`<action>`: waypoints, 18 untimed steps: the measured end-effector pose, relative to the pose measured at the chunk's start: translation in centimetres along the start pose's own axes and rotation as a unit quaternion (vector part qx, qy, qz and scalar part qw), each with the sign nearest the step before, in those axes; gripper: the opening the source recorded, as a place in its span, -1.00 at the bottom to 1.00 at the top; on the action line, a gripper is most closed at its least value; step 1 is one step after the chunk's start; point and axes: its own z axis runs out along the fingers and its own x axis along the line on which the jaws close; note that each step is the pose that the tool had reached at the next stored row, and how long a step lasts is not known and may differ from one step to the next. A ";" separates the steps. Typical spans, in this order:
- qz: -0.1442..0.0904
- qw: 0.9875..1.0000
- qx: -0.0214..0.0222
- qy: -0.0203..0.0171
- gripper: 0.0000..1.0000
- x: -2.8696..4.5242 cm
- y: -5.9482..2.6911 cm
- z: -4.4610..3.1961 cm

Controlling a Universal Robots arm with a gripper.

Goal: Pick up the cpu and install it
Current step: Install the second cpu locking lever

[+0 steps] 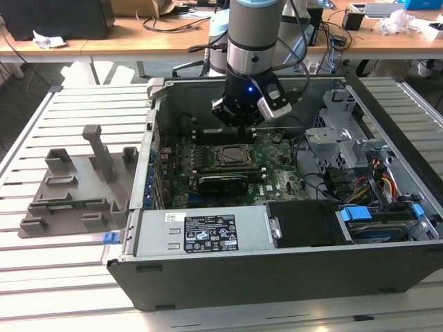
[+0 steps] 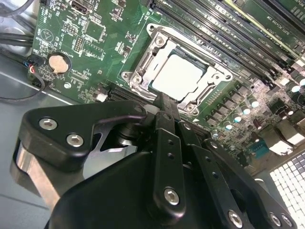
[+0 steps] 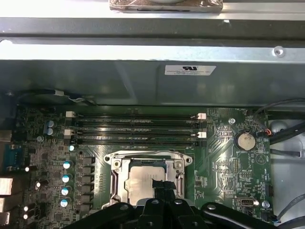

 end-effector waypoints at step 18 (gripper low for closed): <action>0.000 1.000 0.000 0.000 -0.79 -0.14 -0.36 1.86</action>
